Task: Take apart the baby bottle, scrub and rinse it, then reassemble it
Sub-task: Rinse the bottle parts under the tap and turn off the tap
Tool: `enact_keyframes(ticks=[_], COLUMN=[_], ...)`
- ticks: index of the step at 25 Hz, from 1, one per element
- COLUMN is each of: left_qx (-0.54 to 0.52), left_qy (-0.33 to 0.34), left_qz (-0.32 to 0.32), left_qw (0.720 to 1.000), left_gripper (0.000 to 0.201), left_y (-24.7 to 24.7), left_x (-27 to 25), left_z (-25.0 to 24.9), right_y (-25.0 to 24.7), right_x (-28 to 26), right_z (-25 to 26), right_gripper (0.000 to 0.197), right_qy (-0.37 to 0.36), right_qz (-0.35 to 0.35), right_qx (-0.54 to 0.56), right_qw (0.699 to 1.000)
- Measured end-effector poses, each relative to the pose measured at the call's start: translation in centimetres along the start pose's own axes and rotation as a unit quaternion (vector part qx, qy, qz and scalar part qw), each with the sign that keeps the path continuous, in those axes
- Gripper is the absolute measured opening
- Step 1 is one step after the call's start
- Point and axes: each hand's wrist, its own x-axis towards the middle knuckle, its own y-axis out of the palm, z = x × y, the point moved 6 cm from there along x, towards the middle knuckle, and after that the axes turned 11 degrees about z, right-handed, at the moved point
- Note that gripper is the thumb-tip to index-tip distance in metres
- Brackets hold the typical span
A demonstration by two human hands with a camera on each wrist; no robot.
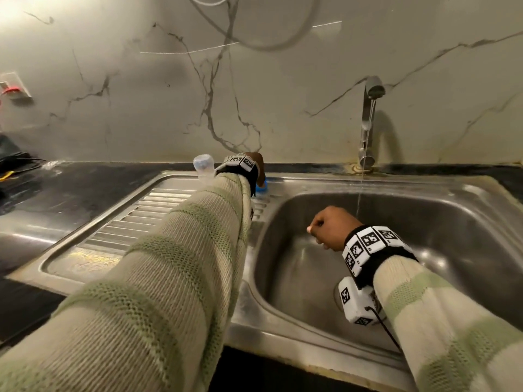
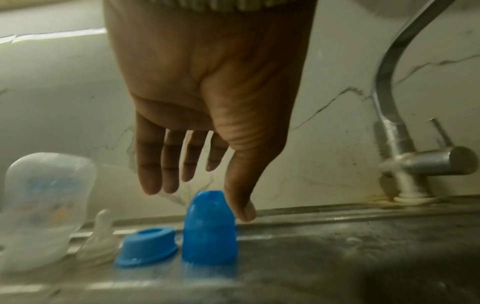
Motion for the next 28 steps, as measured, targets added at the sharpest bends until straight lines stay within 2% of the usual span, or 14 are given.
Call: enact_keyframes(ticks=[2, 3, 5, 7, 10, 13, 15, 17, 19, 22, 25, 28], left_qx=[-0.041, -0.029, -0.027, -0.047, -0.162, -0.198, -0.21, -0.234, -0.27, -0.272, -0.213, -0.177], left_qy=[-0.017, -0.018, 0.049, 0.151, 0.248, 0.283, 0.312, 0.326, 0.331, 0.34, 0.337, 0.282], left_qz=[-0.019, -0.043, -0.092, -0.117, -0.087, -0.046, -0.054, -0.055, -0.026, -0.006, 0.005, -0.032], left_qw=[0.999, 0.998, 0.994, 0.98, 0.951, 0.937, 0.925, 0.914, 0.904, 0.9, 0.917, 0.942], left_gripper=[0.04, 0.04, 0.029, 0.034, 0.046, 0.061, 0.062, 0.068, 0.077, 0.081, 0.078, 0.059], left_y=[-0.4, -1.1, -2.5, -2.8, -1.6, -0.1, -0.1, 0.0, 0.4, 0.6, 0.8, 1.7], left_x=[-0.2, -1.6, -4.3, -7.1, -8.5, -8.1, -8.4, -8.2, -7.6, -7.1, -7.7, -8.4], left_z=[0.0, -1.0, -4.6, -9.7, -15.2, -18.5, -19.9, -20.5, -20.5, -20.5, -20.5, -19.4], right_y=[0.0, -0.1, -0.2, -1.1, -3.1, -3.6, -3.5, -3.3, -3.2, -2.9, -2.8, -3.0], right_x=[-0.1, -0.1, -0.4, -1.3, -2.8, -2.9, -2.5, -2.1, -1.9, -1.7, -1.6, -1.6], right_z=[-0.5, -0.9, -1.8, -3.3, -5.3, -6.1, -6.1, -6.1, -6.1, -6.5, -6.4, -6.2], right_gripper=[0.022, 0.026, 0.031, 0.03, 0.028, 0.025, 0.025, 0.025, 0.025, 0.027, 0.026, 0.022], right_qy=[0.028, 0.046, 0.089, 0.134, 0.189, 0.206, 0.205, 0.201, 0.201, 0.208, 0.212, 0.214], right_qz=[0.007, 0.012, 0.025, 0.018, -0.024, -0.033, -0.038, -0.039, -0.038, -0.037, -0.03, -0.02], right_qx=[0.005, -0.01, -0.038, -0.036, 0.002, 0.013, 0.015, 0.026, 0.029, 0.028, 0.018, 0.003], right_qw=[1.0, 0.999, 0.995, 0.99, 0.982, 0.978, 0.978, 0.979, 0.978, 0.977, 0.977, 0.977])
